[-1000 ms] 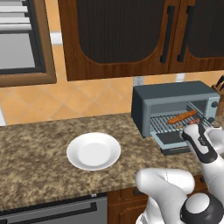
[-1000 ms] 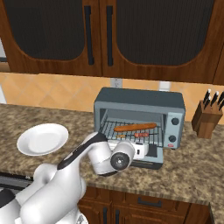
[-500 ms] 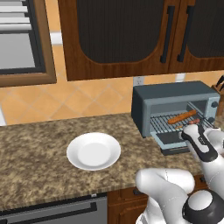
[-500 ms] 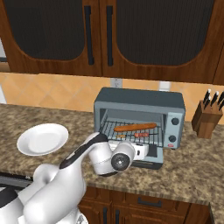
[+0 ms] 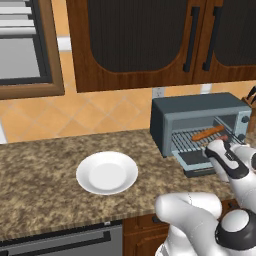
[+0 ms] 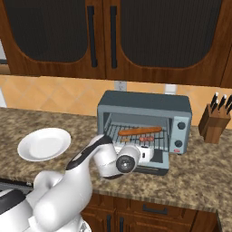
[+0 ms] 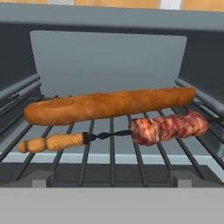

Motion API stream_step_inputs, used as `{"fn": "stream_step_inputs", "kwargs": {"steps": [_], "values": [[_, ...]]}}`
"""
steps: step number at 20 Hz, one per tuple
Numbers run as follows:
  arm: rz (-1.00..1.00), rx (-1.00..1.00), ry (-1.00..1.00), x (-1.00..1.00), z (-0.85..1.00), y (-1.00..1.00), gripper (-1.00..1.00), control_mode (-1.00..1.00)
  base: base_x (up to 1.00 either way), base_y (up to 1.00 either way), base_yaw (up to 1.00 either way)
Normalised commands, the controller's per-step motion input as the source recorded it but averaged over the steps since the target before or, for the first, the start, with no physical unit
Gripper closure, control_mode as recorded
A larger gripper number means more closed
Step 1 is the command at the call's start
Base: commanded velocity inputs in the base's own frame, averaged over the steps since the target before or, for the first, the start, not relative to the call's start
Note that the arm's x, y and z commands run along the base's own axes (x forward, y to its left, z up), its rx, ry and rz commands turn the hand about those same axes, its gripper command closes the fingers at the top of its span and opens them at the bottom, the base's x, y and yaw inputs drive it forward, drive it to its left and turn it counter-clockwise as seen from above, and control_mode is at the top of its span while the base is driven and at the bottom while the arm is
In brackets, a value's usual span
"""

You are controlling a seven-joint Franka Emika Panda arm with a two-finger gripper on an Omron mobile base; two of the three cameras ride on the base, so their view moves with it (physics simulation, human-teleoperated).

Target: Pick up the kebab skewer and baguette bread, and place them inside the toaster oven. Close the toaster oven door and start by setting the timer.

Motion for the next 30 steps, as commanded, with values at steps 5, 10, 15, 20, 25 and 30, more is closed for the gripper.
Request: {"fn": "stream_step_inputs", "kwargs": {"steps": [5,10,15,20,25,30], "values": [[0.00,0.00,0.00,0.21,0.00,0.00,-1.00,-1.00,0.00,0.00,0.00],[0.00,0.00,0.00,0.23,0.00,0.00,-1.00,-1.00,0.00,0.00,0.00],[0.00,0.00,0.00,0.25,0.00,0.00,-1.00,-1.00,0.00,0.00,0.00],[0.00,0.00,0.00,0.24,0.00,0.00,-1.00,-1.00,0.00,0.00,0.00],[0.00,0.00,0.00,0.26,0.00,0.00,-1.00,-1.00,0.00,0.00,0.00],[0.00,0.00,0.00,0.30,0.00,0.00,-1.00,-1.00,0.00,0.00,0.00]]}}
